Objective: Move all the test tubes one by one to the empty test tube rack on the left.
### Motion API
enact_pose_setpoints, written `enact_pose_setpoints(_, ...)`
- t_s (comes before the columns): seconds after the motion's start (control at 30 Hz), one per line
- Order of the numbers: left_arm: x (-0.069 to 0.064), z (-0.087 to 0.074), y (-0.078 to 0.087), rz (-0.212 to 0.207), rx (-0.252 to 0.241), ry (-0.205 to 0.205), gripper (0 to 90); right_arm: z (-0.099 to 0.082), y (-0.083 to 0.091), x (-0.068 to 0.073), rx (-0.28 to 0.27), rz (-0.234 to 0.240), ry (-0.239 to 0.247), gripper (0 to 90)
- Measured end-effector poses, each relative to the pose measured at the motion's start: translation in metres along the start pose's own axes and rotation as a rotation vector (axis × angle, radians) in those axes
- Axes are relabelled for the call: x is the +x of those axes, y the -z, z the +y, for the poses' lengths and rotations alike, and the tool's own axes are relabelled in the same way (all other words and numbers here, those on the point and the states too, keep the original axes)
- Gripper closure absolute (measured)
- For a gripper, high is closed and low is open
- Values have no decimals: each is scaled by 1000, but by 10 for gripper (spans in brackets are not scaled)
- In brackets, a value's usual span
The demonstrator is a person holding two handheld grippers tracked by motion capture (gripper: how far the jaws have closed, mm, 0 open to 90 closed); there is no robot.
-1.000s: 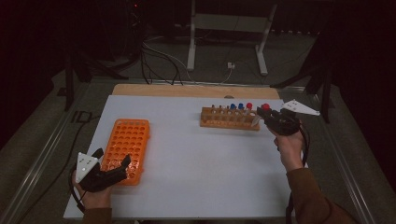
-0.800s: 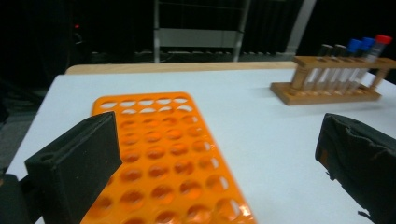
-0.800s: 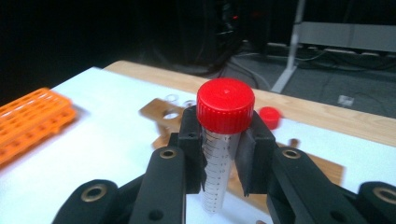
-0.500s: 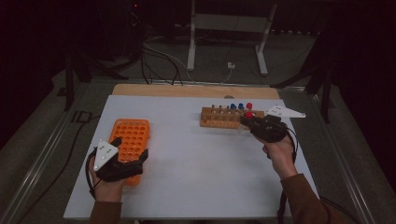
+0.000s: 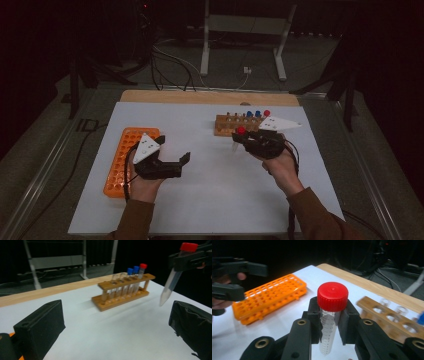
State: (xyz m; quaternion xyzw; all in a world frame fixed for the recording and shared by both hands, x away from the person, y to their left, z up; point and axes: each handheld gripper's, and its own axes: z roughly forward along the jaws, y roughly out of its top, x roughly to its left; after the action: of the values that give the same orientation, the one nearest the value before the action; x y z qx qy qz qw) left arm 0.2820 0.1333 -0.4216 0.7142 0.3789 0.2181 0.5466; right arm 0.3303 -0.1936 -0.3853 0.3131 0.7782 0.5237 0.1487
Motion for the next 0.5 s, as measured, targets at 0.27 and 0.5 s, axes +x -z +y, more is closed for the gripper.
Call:
enact_pose_setpoints(0.27, -19, 7, -18, -69, 15, -37, 21, 5, -14, 24, 21, 61, 37, 743)
enact_pose_setpoints(0.5, -35, 8, -34, -105, 37, -73, 34, 7, -26, 37, 27, 96, 48, 743)
